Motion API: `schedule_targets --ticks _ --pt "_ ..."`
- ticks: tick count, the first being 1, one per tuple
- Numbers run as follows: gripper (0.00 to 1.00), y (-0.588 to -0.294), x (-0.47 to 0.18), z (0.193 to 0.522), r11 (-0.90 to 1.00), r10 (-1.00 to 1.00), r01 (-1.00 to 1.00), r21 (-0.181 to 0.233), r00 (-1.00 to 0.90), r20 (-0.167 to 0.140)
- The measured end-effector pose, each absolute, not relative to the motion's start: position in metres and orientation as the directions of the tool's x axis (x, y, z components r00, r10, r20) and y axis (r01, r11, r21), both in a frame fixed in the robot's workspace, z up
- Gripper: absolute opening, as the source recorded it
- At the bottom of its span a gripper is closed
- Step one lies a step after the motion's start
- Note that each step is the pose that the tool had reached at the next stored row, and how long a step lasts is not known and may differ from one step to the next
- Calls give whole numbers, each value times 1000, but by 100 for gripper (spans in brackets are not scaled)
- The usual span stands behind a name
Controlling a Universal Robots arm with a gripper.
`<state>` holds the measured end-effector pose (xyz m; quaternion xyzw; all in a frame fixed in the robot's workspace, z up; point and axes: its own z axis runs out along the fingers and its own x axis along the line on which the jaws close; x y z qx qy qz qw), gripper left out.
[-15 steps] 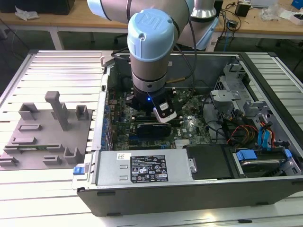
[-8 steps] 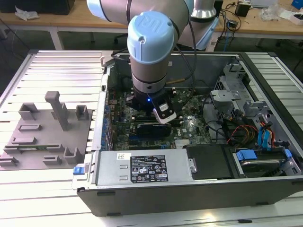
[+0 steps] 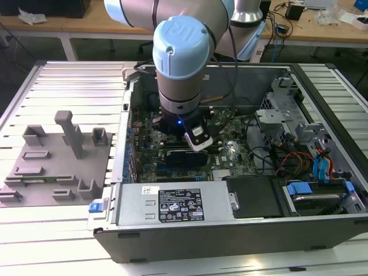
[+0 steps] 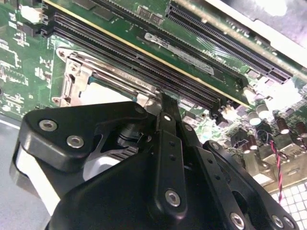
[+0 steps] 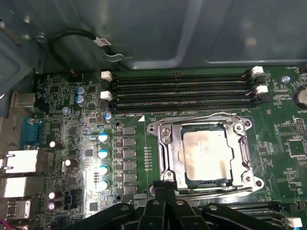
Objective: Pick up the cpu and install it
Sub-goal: 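Install the second cpu locking lever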
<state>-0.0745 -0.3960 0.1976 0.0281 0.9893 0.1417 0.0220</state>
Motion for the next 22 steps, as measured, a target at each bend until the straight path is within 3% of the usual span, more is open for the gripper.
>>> schedule_targets --ticks 9,18,21,22 --pt "11 -396 -79 195 959 62 49 280 -997 -37" --pt "11 -392 -79 210 971 61 50 234 -997 -40" --pt "11 -392 -78 221 977 60 50 207 -997 -41" --pt "11 -392 -78 224 982 60 52 181 -997 -42"
